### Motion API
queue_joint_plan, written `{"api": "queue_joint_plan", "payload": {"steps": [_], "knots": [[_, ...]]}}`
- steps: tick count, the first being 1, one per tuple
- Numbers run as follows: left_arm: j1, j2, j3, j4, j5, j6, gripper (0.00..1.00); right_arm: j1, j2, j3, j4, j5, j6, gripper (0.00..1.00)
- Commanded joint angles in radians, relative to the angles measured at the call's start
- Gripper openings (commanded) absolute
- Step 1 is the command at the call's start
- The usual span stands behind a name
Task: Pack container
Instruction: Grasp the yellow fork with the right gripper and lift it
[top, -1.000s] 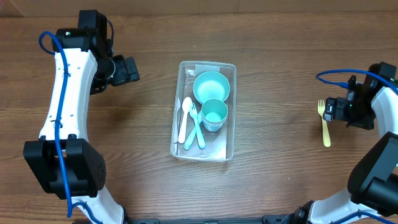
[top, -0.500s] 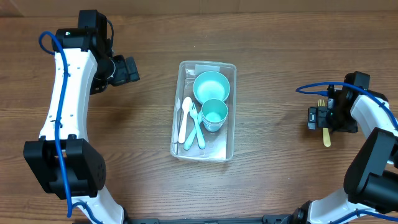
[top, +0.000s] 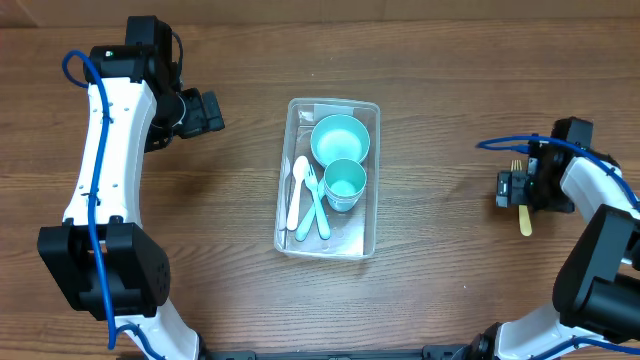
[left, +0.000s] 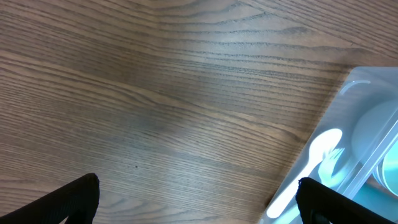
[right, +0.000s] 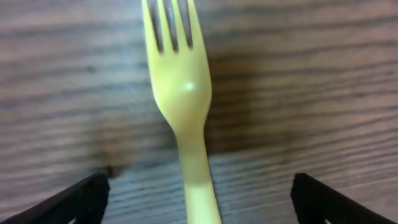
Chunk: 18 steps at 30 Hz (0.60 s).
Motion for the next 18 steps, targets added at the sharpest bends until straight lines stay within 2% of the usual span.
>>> {"api": "queue_joint_plan", "payload": {"steps": [1, 9, 11, 14, 16, 18], "knots": [[0.001, 0.001, 0.026, -0.002, 0.001, 0.019, 1.00, 0.001, 0.002, -0.011, 0.010, 0.053, -0.016, 0.91], [0.001, 0.001, 0.026, -0.002, 0.001, 0.019, 1.00, 0.001, 0.032, -0.011, 0.032, 0.040, -0.016, 0.90], [0.001, 0.001, 0.026, -0.002, 0.001, 0.019, 1.00, 0.001, 0.065, -0.011, 0.027, -0.029, -0.021, 0.95], [0.001, 0.001, 0.026, -0.002, 0.001, 0.019, 1.00, 0.001, 0.085, -0.010, 0.025, -0.023, -0.024, 0.95], [0.001, 0.001, 0.026, -0.002, 0.000, 0.019, 1.00, 0.001, 0.085, -0.010, 0.024, -0.013, -0.023, 0.91], [0.001, 0.001, 0.026, -0.002, 0.001, 0.019, 1.00, 0.001, 0.085, -0.002, 0.019, -0.013, -0.016, 0.83]]}}
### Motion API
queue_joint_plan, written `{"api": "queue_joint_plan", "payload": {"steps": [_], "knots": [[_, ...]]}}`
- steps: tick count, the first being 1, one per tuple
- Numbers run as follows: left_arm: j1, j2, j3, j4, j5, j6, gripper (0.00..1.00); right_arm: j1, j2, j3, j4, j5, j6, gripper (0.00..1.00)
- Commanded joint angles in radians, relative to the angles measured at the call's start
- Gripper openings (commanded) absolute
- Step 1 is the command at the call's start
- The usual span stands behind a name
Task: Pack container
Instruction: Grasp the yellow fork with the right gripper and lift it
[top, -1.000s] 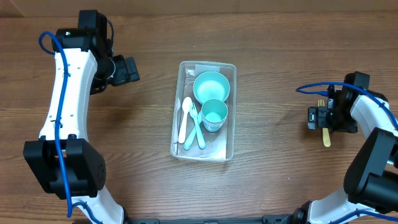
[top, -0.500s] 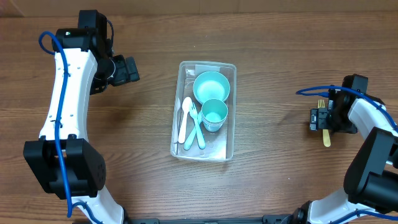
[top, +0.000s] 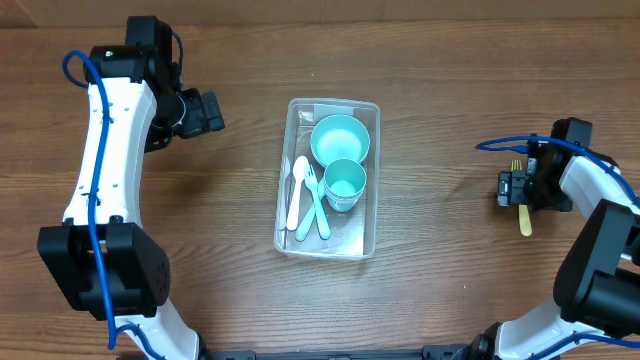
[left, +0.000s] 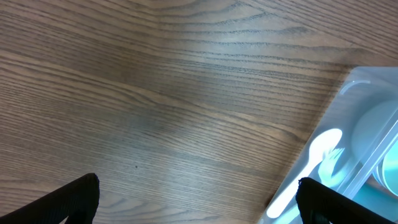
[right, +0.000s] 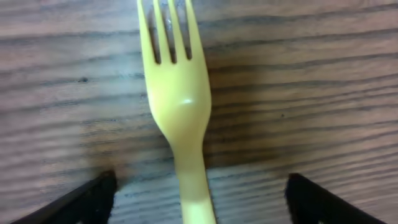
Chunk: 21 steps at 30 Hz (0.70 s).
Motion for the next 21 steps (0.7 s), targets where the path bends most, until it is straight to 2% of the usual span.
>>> {"api": "queue_joint_plan", "payload": {"steps": [1, 9, 10, 11, 12, 16, 21], "knots": [[0.001, 0.001, 0.026, -0.002, 0.000, 0.019, 1.00, 0.003, 0.055, 0.001, -0.017, 0.000, 0.001, 0.77], [0.001, 0.001, 0.026, -0.002, 0.000, 0.019, 1.00, 0.003, 0.055, 0.108, -0.138, 0.000, 0.001, 0.49], [0.001, 0.001, 0.026, -0.002, 0.001, 0.019, 1.00, 0.003, 0.055, 0.111, -0.141, 0.000, 0.001, 0.44], [0.001, 0.001, 0.026, -0.002, 0.000, 0.019, 1.00, 0.003, 0.055, 0.111, -0.141, 0.000, 0.001, 0.35], [0.001, 0.001, 0.026, -0.002, 0.001, 0.019, 1.00, 0.003, 0.055, 0.111, -0.140, 0.000, 0.001, 0.31], [0.001, 0.001, 0.026, -0.002, 0.001, 0.019, 1.00, 0.003, 0.055, 0.111, -0.139, 0.000, 0.001, 0.30], [0.001, 0.001, 0.026, -0.002, 0.001, 0.019, 1.00, 0.003, 0.055, 0.112, -0.128, -0.002, 0.012, 0.16]]}}
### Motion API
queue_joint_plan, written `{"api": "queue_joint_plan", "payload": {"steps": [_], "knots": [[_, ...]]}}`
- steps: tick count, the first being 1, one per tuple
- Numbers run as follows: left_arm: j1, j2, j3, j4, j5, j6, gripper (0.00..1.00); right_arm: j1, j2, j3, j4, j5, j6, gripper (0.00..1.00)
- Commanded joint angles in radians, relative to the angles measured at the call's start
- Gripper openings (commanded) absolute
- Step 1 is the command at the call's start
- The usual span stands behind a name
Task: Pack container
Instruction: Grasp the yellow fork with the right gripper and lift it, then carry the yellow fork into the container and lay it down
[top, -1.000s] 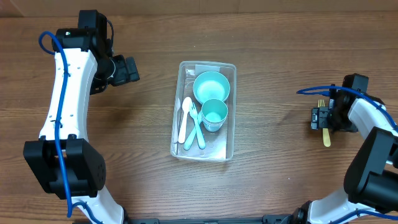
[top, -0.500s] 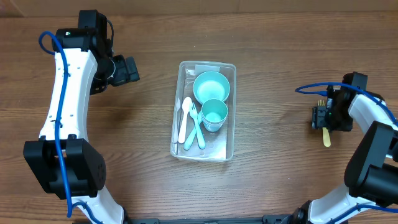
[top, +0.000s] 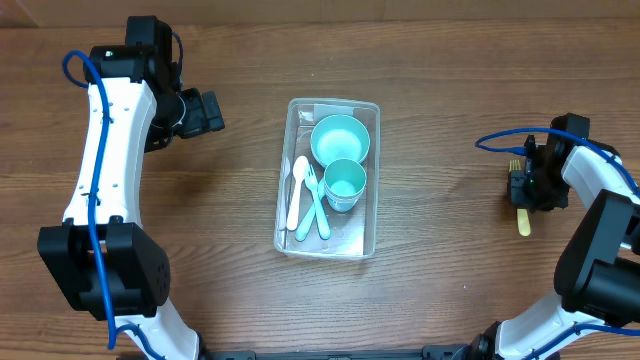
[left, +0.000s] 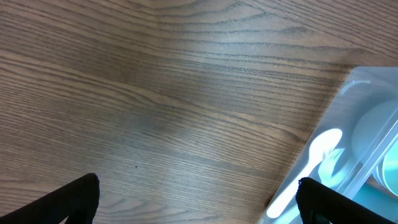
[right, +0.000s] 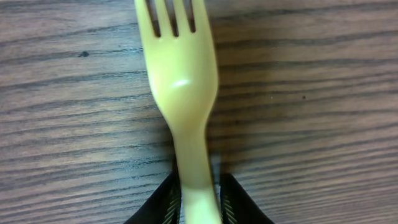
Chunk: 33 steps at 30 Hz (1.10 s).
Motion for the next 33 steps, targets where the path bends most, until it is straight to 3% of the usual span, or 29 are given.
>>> {"api": "queue_joint_plan", "payload": {"steps": [1, 7, 18, 22, 28, 33], "knots": [[0.001, 0.001, 0.026, -0.002, 0.001, 0.019, 1.00, 0.002, 0.005, 0.034, 0.010, 0.005, 0.022, 0.15], [0.001, 0.001, 0.026, -0.002, 0.001, 0.019, 1.00, 0.002, 0.005, 0.065, -0.003, 0.005, 0.048, 0.04], [0.002, 0.001, 0.026, -0.002, 0.000, 0.019, 1.00, 0.049, 0.005, 0.351, -0.237, -0.018, 0.186, 0.04], [0.002, 0.001, 0.026, -0.002, 0.001, 0.019, 1.00, 0.150, 0.005, 0.520, -0.341, -0.057, 0.199, 0.04], [0.002, 0.001, 0.026, -0.002, 0.001, 0.019, 1.00, 0.370, 0.005, 0.752, -0.447, -0.119, 0.375, 0.04], [0.002, 0.001, 0.026, -0.002, 0.000, 0.019, 1.00, 0.557, 0.005, 0.813, -0.486, -0.201, 0.551, 0.04]]}}
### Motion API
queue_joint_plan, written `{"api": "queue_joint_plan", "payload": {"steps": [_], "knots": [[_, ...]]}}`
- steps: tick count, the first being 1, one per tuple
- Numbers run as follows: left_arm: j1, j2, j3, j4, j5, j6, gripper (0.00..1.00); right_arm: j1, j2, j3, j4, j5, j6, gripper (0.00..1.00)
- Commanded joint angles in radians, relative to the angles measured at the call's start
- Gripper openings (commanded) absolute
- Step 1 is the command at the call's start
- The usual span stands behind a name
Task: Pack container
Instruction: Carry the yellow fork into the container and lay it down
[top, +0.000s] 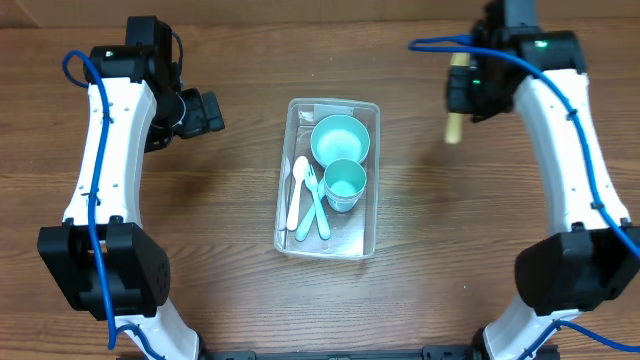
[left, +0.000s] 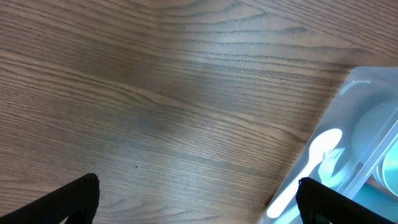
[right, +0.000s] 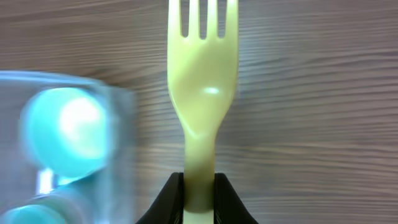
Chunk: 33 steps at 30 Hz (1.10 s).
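Note:
A clear plastic container (top: 372, 232) sits mid-table holding two teal cups (top: 339, 138), a white spoon (top: 296, 190) and a teal fork (top: 314, 200). My right gripper (top: 463, 95) is shut on a yellow fork (top: 454, 128), held in the air to the right of the container's far end. In the right wrist view the yellow fork (right: 203, 93) points away from the gripper (right: 200, 186), with the container (right: 121, 149) blurred at the left. My left gripper (top: 205, 112) hangs open to the left of the container, nothing between its fingers (left: 74, 202).
The left wrist view shows bare wooden table (left: 155, 106) with the container's corner (left: 357, 93) and the white spoon (left: 317, 155) at the right. The left arm (top: 105, 160) runs along the table's left side.
My right gripper was down on the table at the far right, shut on the yellow fork. Now it holds the fork in the air near the container's far right corner. The left arm is unchanged.
The yellow fork lay on the table at the far right with my right gripper open around its handle. The jaws then stood shut on the handle, and now the fork is held up beside the container. The left gripper stayed open and still.

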Motion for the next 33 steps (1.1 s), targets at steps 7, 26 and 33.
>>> {"api": "queue_joint_plan", "payload": {"steps": [7, 26, 33], "knots": [[0.002, 0.001, 0.026, -0.002, 0.001, 0.019, 1.00, 0.325, -0.001, 0.033, -0.007, -0.068, 0.237, 0.04], [0.002, 0.001, 0.026, -0.002, 0.001, 0.019, 1.00, 0.634, 0.000, -0.230, 0.185, 0.109, 0.519, 0.04], [0.002, 0.001, 0.026, -0.002, 0.001, 0.019, 1.00, 0.634, 0.000, -0.233, 0.189, 0.104, 0.518, 0.22]]}}
